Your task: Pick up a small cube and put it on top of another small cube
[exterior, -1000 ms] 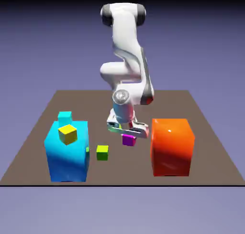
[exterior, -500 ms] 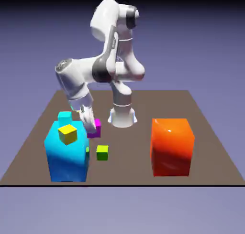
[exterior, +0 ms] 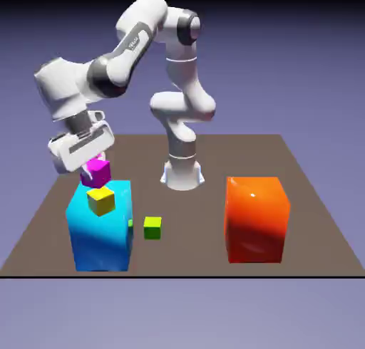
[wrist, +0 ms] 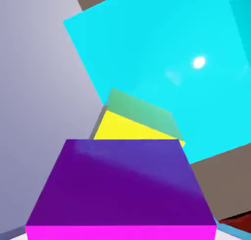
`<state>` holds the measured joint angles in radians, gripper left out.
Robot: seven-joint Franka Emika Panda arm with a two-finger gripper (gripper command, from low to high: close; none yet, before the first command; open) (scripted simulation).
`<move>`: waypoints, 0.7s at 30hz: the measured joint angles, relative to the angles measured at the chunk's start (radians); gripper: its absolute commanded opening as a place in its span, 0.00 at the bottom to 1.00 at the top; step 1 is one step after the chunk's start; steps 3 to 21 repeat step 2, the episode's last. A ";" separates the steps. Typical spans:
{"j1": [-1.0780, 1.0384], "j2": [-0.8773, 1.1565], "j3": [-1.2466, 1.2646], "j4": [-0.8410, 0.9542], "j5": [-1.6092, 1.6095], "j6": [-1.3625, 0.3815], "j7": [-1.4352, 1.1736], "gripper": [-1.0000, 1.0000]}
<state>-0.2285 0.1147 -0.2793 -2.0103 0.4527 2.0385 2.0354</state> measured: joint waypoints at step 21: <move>-0.009 -0.014 -0.006 0.031 -0.013 -0.043 0.011 1.00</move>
